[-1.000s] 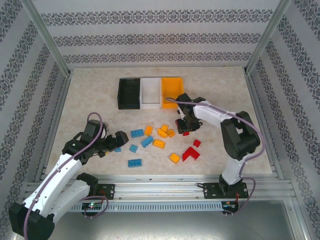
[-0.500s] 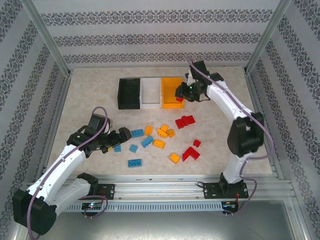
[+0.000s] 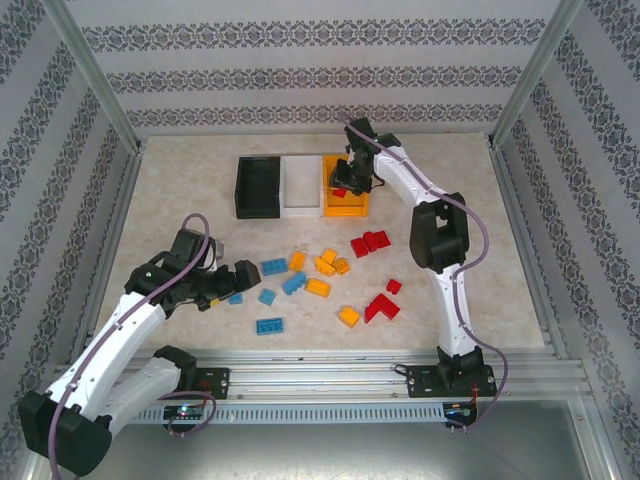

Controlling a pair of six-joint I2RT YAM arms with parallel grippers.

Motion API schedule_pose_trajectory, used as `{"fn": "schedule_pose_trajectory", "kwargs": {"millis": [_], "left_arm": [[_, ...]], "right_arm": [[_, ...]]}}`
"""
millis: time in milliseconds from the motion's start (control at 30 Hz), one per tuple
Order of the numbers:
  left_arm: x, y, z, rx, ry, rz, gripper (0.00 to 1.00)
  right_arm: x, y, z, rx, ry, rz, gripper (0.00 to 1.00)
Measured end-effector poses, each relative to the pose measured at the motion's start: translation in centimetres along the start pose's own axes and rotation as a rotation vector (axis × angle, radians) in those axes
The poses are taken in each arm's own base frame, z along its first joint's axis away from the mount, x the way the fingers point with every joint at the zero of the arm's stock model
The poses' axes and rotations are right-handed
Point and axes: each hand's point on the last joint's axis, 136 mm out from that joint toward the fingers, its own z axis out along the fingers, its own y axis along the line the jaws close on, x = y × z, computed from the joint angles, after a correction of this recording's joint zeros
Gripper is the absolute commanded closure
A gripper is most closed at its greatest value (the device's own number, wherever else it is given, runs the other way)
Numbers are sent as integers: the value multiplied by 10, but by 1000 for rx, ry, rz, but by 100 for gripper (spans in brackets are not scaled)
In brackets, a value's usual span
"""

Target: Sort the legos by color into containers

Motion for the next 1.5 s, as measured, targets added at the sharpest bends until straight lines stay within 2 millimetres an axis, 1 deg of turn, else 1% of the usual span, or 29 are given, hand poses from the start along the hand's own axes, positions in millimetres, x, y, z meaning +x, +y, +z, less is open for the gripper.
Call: {"fn": "schedule_pose_trajectory", "kwargs": {"millis": [133, 200, 267, 400, 500, 600, 667, 733, 800, 833, 900, 933, 1000, 1067, 1200, 1300, 1367, 1500], "left_arm": [[5, 3, -3, -8, 8, 1, 0], [7, 5, -3, -15, 16, 4, 0], [7, 6, -2, -24, 27, 10, 0], [4, 7, 4, -46, 55, 20, 0], [0, 6, 9, -58, 74, 32, 0], [-6, 1, 13, -51, 81, 45, 0], [-12, -6, 19, -36, 88, 59, 0], [-19, -12, 27, -18, 99, 69, 0], [-24, -18, 36, -2, 114, 78, 0], [-27, -20, 40, 5, 119, 80, 0], [-31, -24, 48, 19, 131, 84, 0], [-33, -26, 51, 24, 134, 87, 0], [-37, -31, 56, 36, 135, 95, 0], [-41, -35, 59, 49, 127, 104, 0], [-43, -41, 65, 69, 127, 110, 0], [-43, -42, 69, 67, 130, 110, 0], [-42, -43, 70, 63, 131, 109, 0], [-41, -43, 71, 55, 128, 92, 0]], "right_arm": [[1, -9, 13, 47, 11, 6, 53], [3, -13, 15, 63, 18, 9, 50], [3, -15, 15, 73, 16, 9, 47], [0, -12, 10, 79, 3, 5, 45], [3, -9, 7, 84, 4, -3, 42], [8, 0, -9, 92, -8, -23, 40], [14, 10, -30, 85, -29, -43, 39], [23, 15, -56, 80, -48, -55, 37], [41, 16, -89, 72, -68, -64, 35], [49, 13, -101, 74, -73, -63, 34], [69, -2, -126, 85, -83, -41, 32], [78, -10, -132, 93, -83, -33, 32], [104, -34, -140, 126, -57, 1, 30], [133, -60, -135, 174, -9, 39, 26], [195, -112, -116, 298, 119, 133, 19], [227, -134, -110, 353, 159, 205, 18], [238, -140, -110, 366, 148, 253, 18], [248, -148, -103, 348, 87, 387, 20]]}}
